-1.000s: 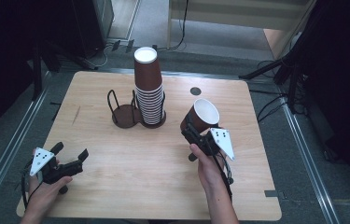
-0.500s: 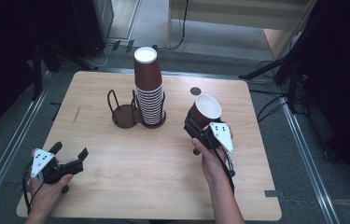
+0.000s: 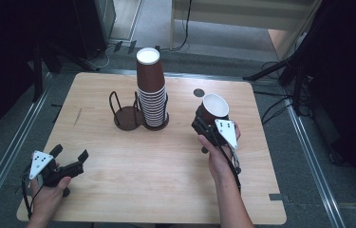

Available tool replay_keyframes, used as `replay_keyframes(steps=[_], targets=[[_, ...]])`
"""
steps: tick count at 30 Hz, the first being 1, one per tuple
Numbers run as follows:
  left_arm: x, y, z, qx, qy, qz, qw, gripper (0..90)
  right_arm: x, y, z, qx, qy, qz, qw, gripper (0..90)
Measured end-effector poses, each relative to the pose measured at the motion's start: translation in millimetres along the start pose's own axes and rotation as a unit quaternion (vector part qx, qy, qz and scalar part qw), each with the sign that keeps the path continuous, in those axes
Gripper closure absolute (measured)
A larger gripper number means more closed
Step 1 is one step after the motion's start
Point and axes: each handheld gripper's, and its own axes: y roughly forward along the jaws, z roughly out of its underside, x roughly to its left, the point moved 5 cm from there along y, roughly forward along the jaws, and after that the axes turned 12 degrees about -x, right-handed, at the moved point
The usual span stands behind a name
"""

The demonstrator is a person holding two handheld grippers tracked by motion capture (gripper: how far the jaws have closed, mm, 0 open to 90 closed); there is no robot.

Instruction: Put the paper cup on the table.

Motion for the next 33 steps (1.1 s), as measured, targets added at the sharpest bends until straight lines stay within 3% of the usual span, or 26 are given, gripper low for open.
replay_keyframes(steps=[5, 11, 20, 30, 33], targets=[[0.5, 0.4, 0.1, 0.003, -0.004, -0.001, 1.0000, 0.1, -9.9, 8.5, 3.9, 0.000, -0.008, 0.015, 0.9999, 11.5], [0.5, 0.4, 0.1, 0.003, -0.004, -0.001, 1.0000, 0.0, -17.9, 20.2, 9.0, 0.005, -0.045, 0.023, 0.9987, 11.5], [0.6, 0.6, 0.1, 0.003, -0.005, 0.002, 1.0000, 0.1, -33.3, 35.1, 26.1, 0.028, -0.081, 0.038, 0.9956, 11.6], [0.2, 0.8, 0.3, 0.007, 0.000, 0.003, 1.0000, 0.1, -41.7, 46.8, 38.4, 0.050, -0.070, 0.041, 0.9954, 11.8], [0.2, 0.9, 0.4, 0.008, 0.000, 0.004, 1.0000, 0.1, -42.4, 49.6, 43.8, 0.057, -0.078, 0.041, 0.9944, 11.8]])
